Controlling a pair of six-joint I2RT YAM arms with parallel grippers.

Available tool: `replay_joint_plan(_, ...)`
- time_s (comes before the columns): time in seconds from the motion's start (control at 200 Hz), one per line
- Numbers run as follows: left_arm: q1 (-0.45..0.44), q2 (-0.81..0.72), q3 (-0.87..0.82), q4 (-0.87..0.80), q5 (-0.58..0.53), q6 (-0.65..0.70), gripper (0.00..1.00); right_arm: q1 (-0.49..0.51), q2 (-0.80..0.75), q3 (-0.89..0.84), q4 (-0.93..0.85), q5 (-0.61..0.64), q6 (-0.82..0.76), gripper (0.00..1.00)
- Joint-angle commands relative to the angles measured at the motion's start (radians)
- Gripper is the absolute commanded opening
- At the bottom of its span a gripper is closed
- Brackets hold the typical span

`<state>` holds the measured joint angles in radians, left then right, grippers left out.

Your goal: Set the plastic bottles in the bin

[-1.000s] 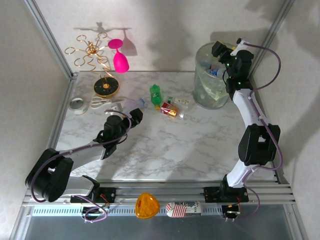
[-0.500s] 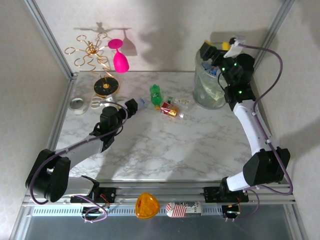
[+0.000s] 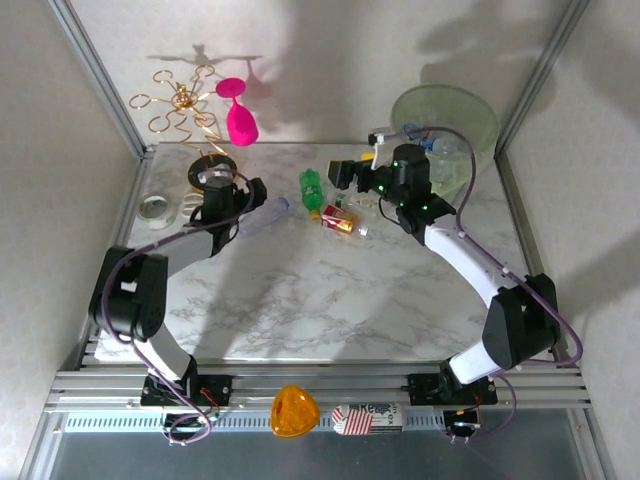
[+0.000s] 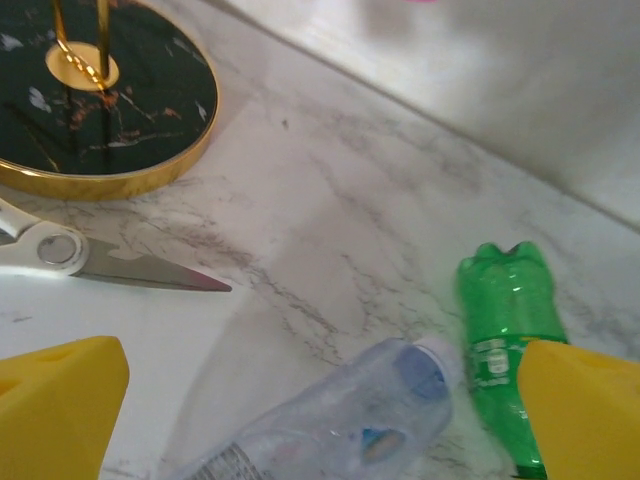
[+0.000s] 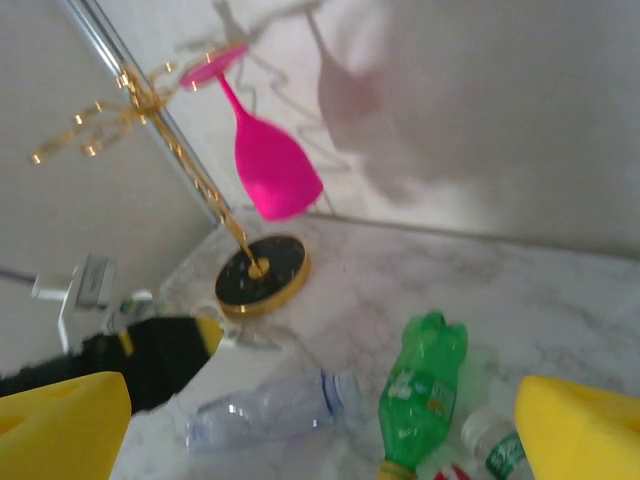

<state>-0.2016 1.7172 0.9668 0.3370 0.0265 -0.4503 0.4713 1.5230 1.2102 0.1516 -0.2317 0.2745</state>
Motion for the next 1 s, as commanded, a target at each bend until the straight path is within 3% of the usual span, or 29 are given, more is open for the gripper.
replay_joint_plan(0.0, 0.003, 0.079, 0.082, -0.116, 0.085, 0.068, 0.99, 0.022, 0.019, -0.049, -0.047, 0.006, -0.026, 0.99)
replay_joint_plan(0.18, 0.001, 0.153, 0.145, -0.201, 0.050, 0.094, 1.00, 0.030, 0.003, -0.132, -0.026, 0.065, -0.006, 0.99)
replay_joint_plan(0.426, -0.027, 0.123, 0.087, -0.219, 0.079, 0.112, 0.98, 0.031, 0.010, -0.155, -0.011, 0.060, 0.009, 0.99)
replay_joint_plan(0.766, -0.086, 0.145, 0.078, -0.307, -0.052, 0.176, 0.89, 0.031, 0.035, -0.155, 0.008, 0.027, 0.038, 0.99)
replay_joint_plan(0.996, -0.128, 0.184, 0.100, -0.338, -0.083, 0.197, 0.86, 0.031, 0.034, -0.156, 0.009, 0.023, 0.044, 0.99)
